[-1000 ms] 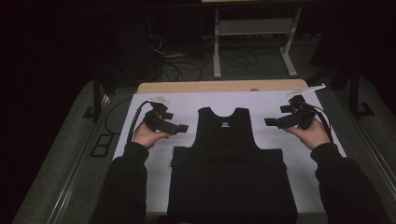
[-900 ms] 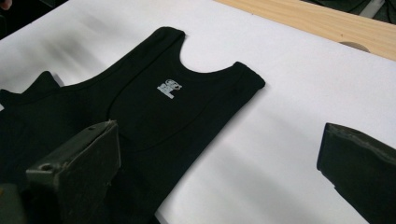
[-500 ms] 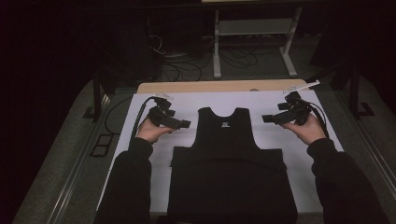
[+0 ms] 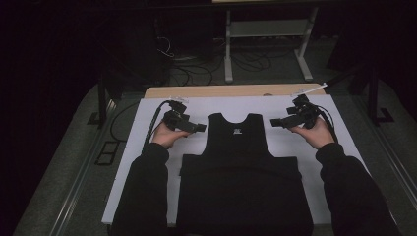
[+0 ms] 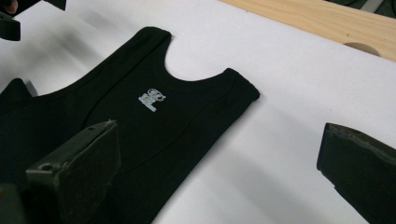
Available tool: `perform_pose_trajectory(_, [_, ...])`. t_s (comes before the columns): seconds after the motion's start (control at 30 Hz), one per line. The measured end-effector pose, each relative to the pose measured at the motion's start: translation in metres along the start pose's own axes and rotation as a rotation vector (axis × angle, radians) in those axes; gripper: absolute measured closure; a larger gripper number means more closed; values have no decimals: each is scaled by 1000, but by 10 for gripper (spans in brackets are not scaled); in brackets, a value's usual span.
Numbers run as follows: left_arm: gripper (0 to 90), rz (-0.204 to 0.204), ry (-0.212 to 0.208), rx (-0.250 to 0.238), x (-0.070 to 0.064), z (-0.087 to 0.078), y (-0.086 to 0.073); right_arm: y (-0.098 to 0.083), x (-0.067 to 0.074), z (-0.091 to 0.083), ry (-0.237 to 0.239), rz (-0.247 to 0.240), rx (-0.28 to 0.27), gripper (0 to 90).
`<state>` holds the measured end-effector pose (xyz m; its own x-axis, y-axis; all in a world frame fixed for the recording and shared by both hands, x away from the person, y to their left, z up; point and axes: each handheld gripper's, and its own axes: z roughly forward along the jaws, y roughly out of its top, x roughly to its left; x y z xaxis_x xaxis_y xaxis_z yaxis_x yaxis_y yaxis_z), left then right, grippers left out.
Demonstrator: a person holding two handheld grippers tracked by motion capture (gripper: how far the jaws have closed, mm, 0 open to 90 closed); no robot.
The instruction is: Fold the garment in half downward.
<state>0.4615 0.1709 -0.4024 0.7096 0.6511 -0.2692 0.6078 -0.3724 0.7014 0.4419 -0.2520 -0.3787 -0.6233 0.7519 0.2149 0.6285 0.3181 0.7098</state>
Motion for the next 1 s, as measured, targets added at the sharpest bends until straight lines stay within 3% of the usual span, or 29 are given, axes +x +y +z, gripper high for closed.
perform_pose_trajectory(0.53, [0, -34, -10, 3, 2, 23, -6, -5, -8, 29, 5, 23, 22, 0])
perform_pose_trajectory(0.7, [0, -45, -41, -4, 0, 30, -7, -7, -8, 37, 3, 23, 38, 0])
perform_pose_trajectory(0.83, [0, -32, -34, 11, -1, 38, -8, -8, -8, 44, 8, 31, 46, 0])
perform_pose_trajectory(1.0, [0, -43, -33, 16, -1, 44, -11, -12, -8, 53, 25, 40, 56, 31])
